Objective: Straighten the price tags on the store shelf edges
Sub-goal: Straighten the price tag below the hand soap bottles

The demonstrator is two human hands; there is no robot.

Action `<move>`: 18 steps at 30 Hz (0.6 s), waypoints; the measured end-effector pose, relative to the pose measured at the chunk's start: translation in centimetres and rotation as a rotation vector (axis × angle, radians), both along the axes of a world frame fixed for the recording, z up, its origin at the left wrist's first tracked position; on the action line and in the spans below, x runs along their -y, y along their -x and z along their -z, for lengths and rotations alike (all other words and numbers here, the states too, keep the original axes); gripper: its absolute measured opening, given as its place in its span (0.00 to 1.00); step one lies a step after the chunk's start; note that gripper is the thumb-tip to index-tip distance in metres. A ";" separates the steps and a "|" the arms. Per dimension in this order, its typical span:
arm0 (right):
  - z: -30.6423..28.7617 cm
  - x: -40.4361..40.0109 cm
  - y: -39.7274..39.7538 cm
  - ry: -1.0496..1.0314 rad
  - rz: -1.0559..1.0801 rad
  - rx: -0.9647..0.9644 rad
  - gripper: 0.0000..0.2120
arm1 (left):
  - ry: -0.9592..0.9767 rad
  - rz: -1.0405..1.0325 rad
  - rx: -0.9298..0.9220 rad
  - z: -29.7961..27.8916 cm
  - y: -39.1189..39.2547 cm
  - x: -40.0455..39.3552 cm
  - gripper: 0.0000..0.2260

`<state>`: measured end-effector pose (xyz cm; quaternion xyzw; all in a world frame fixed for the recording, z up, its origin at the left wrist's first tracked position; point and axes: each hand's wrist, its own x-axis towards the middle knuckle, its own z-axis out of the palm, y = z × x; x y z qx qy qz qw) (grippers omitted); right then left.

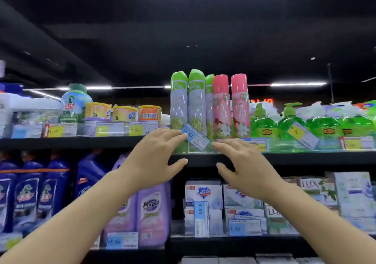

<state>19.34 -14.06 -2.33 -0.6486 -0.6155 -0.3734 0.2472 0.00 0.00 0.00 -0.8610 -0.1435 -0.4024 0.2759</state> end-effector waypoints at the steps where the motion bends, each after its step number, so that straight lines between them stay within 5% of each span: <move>1: -0.1 -0.8 -0.3 -0.014 -0.015 0.010 0.26 | -0.027 0.006 -0.003 -0.1 -0.3 -0.7 0.30; 18: -0.9 -5.9 -3.8 -0.081 -0.103 0.108 0.25 | -0.158 0.044 0.060 -2.1 -4.6 -4.3 0.22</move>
